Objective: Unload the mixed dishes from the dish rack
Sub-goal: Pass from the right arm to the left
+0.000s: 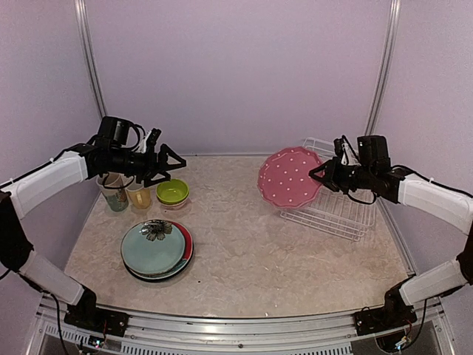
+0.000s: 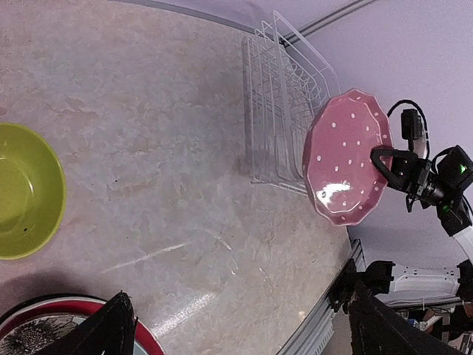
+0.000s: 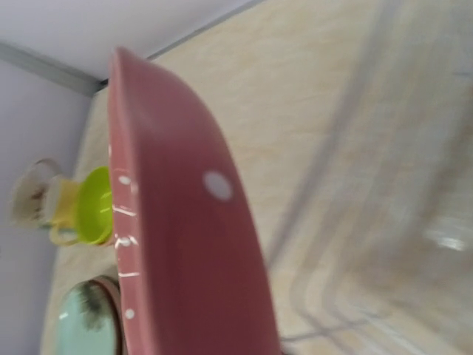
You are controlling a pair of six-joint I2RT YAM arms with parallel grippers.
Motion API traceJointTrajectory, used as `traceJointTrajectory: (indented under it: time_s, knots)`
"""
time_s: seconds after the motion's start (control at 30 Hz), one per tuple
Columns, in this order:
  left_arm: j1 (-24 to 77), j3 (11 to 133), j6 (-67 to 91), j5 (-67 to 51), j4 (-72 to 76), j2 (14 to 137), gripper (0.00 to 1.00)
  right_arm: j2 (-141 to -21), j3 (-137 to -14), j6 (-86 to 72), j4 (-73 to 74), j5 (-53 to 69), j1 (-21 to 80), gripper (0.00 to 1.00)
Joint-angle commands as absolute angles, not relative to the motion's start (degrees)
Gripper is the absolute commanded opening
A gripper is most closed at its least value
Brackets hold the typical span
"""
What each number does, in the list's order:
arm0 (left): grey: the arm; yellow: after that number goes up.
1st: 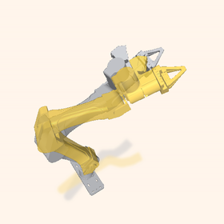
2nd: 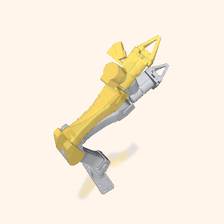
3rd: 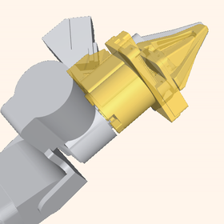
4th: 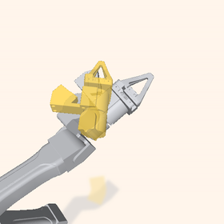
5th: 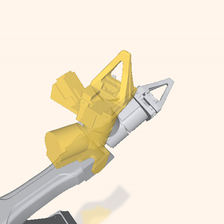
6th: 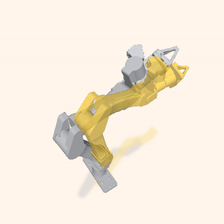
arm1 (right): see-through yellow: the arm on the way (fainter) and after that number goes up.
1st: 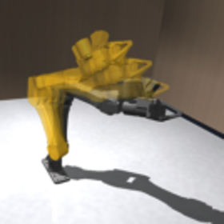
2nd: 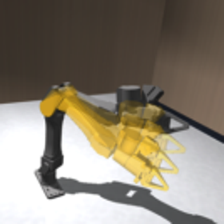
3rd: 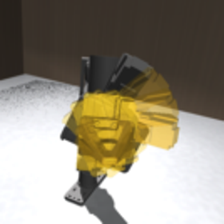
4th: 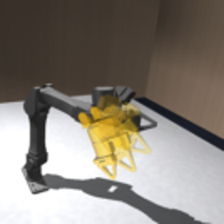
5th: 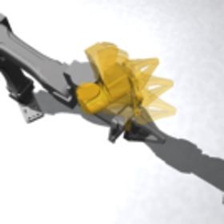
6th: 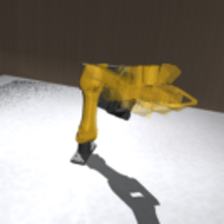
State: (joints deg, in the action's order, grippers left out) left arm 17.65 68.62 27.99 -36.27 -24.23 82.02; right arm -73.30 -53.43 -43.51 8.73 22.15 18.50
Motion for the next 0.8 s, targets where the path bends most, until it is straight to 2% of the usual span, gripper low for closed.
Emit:
traceJointTrajectory:
  time_s: [0.0, 0.1, 0.23, 0.37, 0.53, 0.77]
  knots:
    - [20.9, 69.4, 32.4, -39.5, -20.9, 82.8, 0.96, -75.1, -54.6, -47.7, -8.8, 27.4, 23.0, 0.00]
    - [22.2, 67.3, 37.6, -42.0, -17.5, 83.8, 0.96, -77.6, -55.3, -48.6, -11.0, 27.6, 25.5, 0.00]
    - [23.7, 61.0, 47.5, -47.5, -5.6, 84.4, 0.95, -81.2, -57.1, -49.2, -12.3, 27.1, 29.0, 0.00]
    - [26.7, 57.5, 51.9, -47.3, -1.1, 83.6, 0.95, -84.3, -57.5, -51.0, -15.9, 27.5, 31.6, 0.00]
    - [29.8, 56.9, 50.4, -44.8, -3.8, 83.4, 0.94, -88.5, -58.5, -53.2, -20.5, 28.7, 34.5, 0.00]
    - [30.1, 57.7, 46.4, -35.5, -13.7, 84.3, 0.86, -93.5, -60.4, -55.7, -25.4, 30.1, 38.0, 0.00]
